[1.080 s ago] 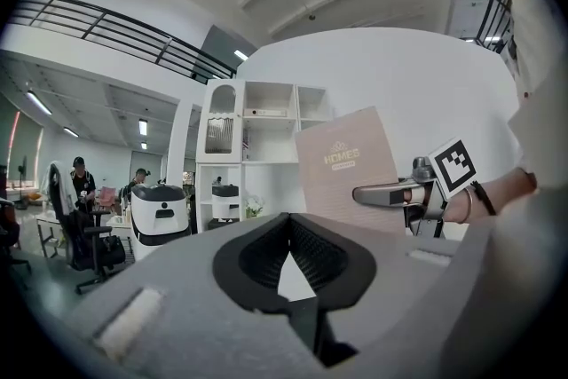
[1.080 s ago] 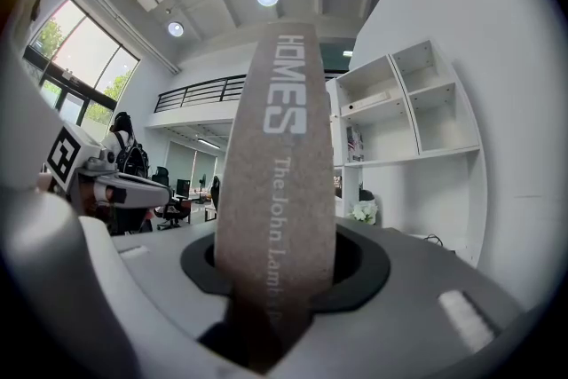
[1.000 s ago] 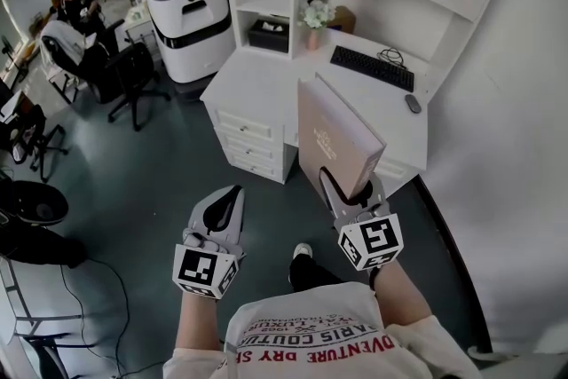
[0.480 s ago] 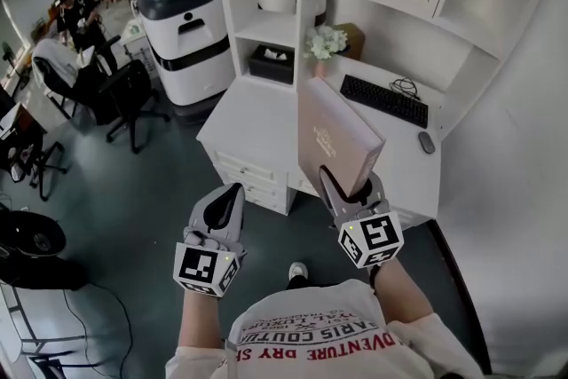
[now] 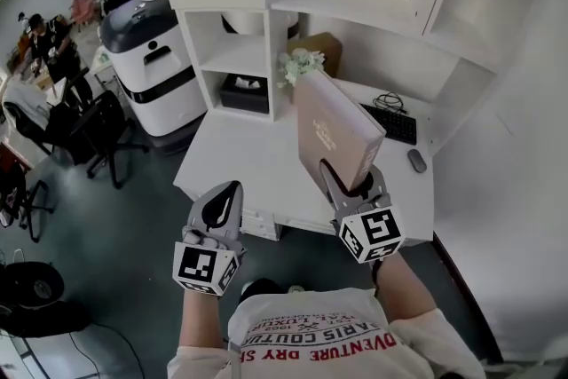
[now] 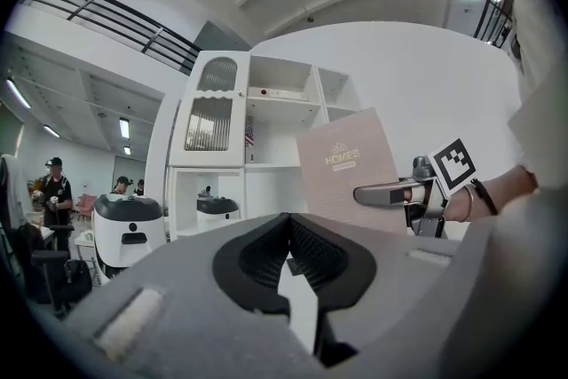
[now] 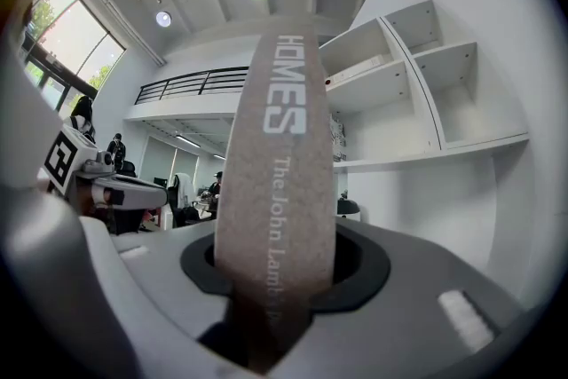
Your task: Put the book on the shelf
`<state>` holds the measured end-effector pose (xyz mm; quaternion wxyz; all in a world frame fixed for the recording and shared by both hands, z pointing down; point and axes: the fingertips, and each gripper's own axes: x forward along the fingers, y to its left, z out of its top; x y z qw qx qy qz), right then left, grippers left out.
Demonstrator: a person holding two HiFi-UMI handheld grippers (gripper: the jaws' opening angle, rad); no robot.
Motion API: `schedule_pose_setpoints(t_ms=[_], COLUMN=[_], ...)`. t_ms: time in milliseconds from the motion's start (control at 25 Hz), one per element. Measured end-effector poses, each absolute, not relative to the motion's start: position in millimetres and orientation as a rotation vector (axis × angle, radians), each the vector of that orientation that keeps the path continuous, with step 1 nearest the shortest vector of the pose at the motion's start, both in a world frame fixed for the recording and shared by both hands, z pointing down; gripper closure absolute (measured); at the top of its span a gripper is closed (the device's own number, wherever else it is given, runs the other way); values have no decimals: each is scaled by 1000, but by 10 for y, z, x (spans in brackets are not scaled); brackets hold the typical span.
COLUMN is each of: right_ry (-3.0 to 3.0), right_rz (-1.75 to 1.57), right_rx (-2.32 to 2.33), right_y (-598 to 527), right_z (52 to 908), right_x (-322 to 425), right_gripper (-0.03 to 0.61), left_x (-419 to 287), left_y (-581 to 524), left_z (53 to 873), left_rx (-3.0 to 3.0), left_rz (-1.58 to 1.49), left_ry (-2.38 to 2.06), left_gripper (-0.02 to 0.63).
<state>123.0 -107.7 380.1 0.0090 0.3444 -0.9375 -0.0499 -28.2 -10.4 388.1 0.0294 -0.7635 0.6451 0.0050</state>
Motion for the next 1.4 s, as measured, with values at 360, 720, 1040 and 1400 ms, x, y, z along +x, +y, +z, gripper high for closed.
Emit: schedule_pose_setpoints(t_ms=[360, 720, 1040, 1400], right_ry=[-2856, -2734, -2645, -2534], right_rz=[-238, -307, -489, -549], right_rx=[1280, 1485, 1620, 1750], right_y=[-1787, -2358, -2706, -3033], right_z=[3462, 3042, 2304, 1728], right_x=[941, 536, 203, -101], right_gripper=[405, 405, 405, 403], left_x=[-541, -890, -1151, -1443], left_y=[-1090, -1732, -1943, -2104], left_z=[3622, 3284, 3158, 3021], left_rx=[-2489, -2556, -2592, -2603], left_rz=[12, 45, 55, 100], left_ry=[1748, 1521, 1389, 1315], left_gripper=[609, 609, 609, 609])
